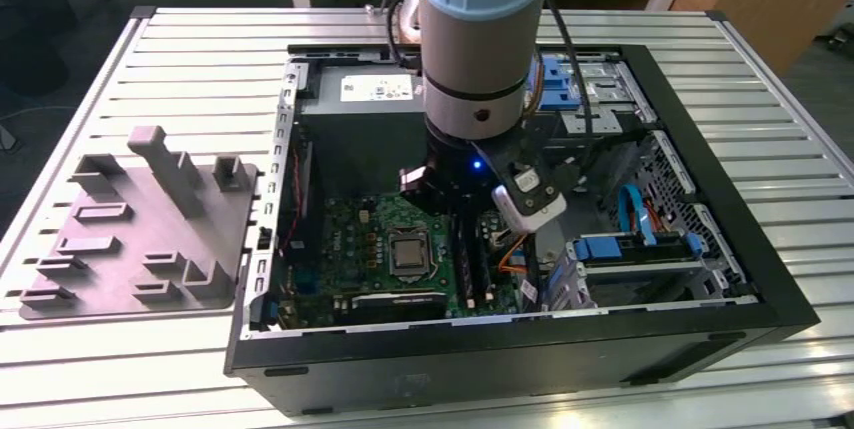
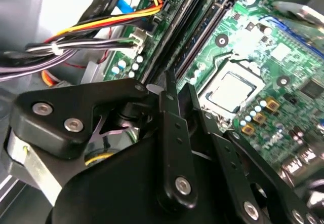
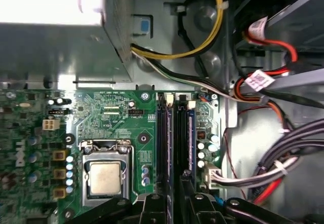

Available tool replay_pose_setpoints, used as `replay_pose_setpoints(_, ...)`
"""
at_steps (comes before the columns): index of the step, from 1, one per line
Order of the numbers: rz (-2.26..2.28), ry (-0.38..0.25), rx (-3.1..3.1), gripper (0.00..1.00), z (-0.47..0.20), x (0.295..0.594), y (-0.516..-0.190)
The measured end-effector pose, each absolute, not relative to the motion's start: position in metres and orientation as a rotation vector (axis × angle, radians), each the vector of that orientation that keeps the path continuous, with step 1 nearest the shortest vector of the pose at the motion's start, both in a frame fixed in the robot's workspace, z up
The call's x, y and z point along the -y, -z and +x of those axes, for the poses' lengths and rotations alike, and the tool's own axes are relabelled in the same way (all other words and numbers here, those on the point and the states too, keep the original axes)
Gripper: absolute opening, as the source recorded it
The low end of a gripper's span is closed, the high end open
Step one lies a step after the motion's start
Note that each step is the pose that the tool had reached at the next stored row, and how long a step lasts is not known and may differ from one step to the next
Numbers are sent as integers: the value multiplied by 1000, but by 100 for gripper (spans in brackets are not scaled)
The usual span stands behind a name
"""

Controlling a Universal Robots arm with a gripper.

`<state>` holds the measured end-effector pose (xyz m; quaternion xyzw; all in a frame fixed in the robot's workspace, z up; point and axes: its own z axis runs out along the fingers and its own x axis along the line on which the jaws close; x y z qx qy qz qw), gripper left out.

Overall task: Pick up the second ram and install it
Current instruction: 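Insert the second ram into the second slot, then press down the second ram until it locks into place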

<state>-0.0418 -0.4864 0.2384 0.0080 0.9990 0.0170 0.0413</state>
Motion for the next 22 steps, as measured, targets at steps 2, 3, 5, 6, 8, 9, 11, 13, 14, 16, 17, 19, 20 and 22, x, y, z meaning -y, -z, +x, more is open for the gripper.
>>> replay_pose_setpoints(2, 24, -52, -3059, 25, -42, 486, -246)
replay_pose_setpoints(3, 24, -52, -3059, 25, -42, 486, -248)
replay_pose_setpoints(5, 24, -52, -3058, 25, -42, 486, -249)
replay_pose_setpoints(6, 24, -52, -3058, 25, -42, 486, -249)
replay_pose_setpoints(8, 24, -52, -3059, 25, -42, 486, -251)
replay_pose_setpoints(9, 24, -52, -3059, 25, -42, 486, -252)
replay_pose_setpoints(11, 24, -52, -3059, 25, -42, 486, -252)
replay_pose_setpoints(13, 24, -52, -3059, 25, -42, 486, -252)
replay_pose_setpoints(14, 24, -52, -3059, 25, -42, 486, -252)
replay_pose_setpoints(16, 24, -52, -3059, 25, -42, 486, -252)
replay_pose_setpoints(17, 24, -52, -3059, 25, -42, 486, -252)
replay_pose_setpoints(19, 24, -52, -3059, 24, -42, 486, -252)
replay_pose_setpoints(20, 24, -52, -3059, 17, -42, 486, -252)
replay_pose_setpoints(22, 24, -52, -3059, 11, -42, 486, -252)
